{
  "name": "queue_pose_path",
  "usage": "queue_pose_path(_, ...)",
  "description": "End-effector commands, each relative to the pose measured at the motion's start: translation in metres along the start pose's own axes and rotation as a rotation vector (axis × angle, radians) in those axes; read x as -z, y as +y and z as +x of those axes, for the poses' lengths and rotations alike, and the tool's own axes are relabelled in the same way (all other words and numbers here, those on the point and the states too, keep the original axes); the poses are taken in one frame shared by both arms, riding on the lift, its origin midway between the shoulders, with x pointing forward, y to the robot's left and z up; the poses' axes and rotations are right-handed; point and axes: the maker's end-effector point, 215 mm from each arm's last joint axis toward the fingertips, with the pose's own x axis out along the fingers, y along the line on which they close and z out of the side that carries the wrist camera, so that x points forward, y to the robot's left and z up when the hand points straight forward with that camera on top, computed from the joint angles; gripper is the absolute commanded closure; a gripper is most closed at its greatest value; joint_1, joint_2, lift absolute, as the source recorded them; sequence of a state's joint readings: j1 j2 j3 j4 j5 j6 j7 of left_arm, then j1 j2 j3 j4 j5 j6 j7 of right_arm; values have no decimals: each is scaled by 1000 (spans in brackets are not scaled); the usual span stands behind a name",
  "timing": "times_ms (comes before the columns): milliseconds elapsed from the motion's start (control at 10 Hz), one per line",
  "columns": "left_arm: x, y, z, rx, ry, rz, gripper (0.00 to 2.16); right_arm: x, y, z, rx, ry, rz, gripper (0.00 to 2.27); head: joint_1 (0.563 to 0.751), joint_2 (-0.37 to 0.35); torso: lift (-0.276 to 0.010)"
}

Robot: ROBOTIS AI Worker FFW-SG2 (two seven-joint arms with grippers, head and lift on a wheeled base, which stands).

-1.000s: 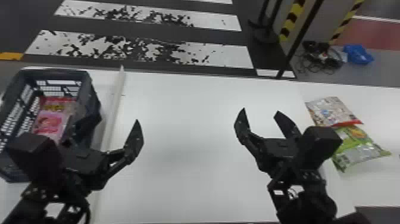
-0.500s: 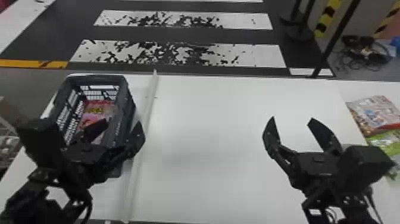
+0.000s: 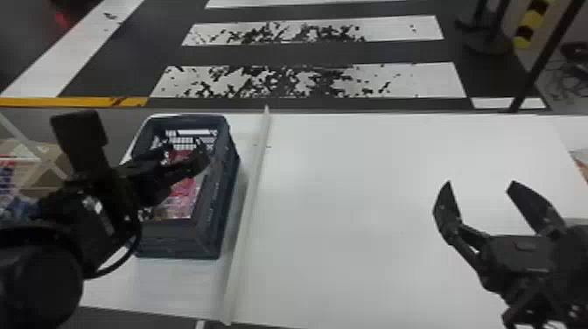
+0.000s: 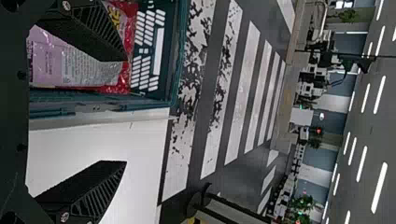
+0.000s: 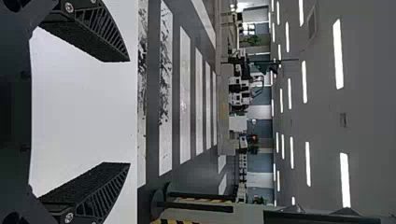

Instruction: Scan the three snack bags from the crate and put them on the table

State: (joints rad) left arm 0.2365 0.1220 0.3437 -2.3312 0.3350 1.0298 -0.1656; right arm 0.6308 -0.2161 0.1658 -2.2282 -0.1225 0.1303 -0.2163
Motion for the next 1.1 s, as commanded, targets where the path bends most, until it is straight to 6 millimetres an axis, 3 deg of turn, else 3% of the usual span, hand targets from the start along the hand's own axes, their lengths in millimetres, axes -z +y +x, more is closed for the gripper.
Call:
queue_pose_path(0,-7,34,6,-54,32,-11,87,11,7,1,-11,25,-15,90,695,164,-94)
queue_pose_path(200,8,58,19,-81,158,-57,184,23,12,5,-19,50,-33,90,695,210,-94)
queue_pose_path(400,13,70,27,-94,211,-85,181,33,9,6,-20,67,-55,90,695,243,-94)
queue_pose_path(500,26,75,34,-100,277,-104,181,34,7,8,-16,68,-59,90,695,248,-94)
queue_pose_path(800,36,77,68,-118,360,-67,184,43,1,14,-2,78,-76,90,695,248,-94)
queue_pose_path(1000,47,72,87,-125,417,-43,184,39,-1,18,3,67,-83,90,695,235,-94)
